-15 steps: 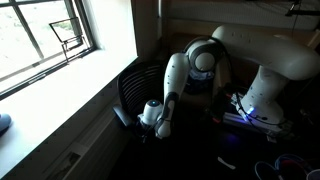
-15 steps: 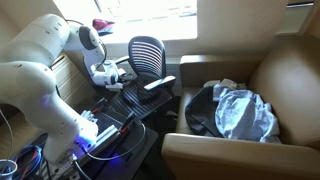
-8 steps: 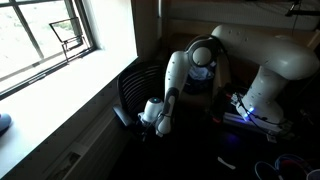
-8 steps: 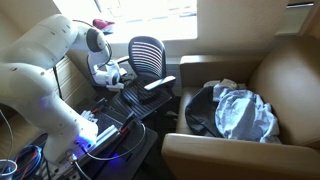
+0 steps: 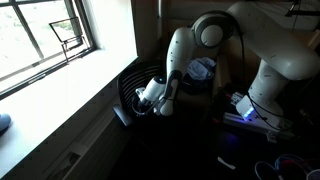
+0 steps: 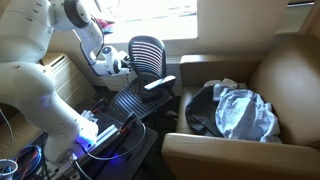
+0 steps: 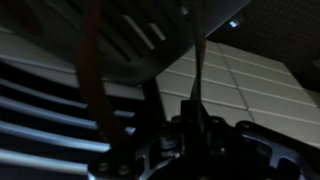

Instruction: Take the belt from the seat and hang it on the backrest of the chair

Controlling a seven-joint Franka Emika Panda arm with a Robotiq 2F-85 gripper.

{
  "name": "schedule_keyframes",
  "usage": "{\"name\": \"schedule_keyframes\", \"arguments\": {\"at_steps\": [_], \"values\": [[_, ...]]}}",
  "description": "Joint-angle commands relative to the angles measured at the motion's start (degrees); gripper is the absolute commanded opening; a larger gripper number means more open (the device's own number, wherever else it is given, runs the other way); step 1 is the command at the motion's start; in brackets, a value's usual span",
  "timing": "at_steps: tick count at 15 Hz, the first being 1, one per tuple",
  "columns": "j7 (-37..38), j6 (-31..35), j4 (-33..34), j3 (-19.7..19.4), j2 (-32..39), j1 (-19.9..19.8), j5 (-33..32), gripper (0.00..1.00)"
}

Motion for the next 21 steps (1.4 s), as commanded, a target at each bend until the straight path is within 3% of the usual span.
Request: {"name": "schedule_keyframes", "arguments": {"at_steps": [1,3,7,10,12,13,14,18,19,20,21], "values": [[-0.5,-0.4,-10.1,-12.5,-13.1,10.0,9.0,0.0],[-0.8,-0.5,-13.4,-20.5,-18.2,16.5,15.2,0.0],[0.1,-0.6,-17.9,-32.5,-27.7,25.4,26.0,0.0],[1.8,-0.6,-21.9,-39.1,-35.6,29.2,31.0,0.0],[0.1,-0.7,-24.6,-46.2,-39.9,34.0,34.7,0.0],[-3.4,-0.7,-28.6,-45.3,-45.5,33.3,30.4,0.0],[0.4,-0.7,-21.1,-44.1,-36.6,31.5,32.2,0.01],[-2.1,-0.9,-27.1,-45.2,-44.2,32.7,30.9,0.0],[-2.4,-0.9,-24.5,-48.2,-42.9,34.9,32.3,0.0],[-3.0,-0.9,-20.3,-54.3,-40.1,39.2,36.1,0.0],[-2.8,-0.8,-19.7,-55.4,-41.0,39.1,37.4,0.0]]}}
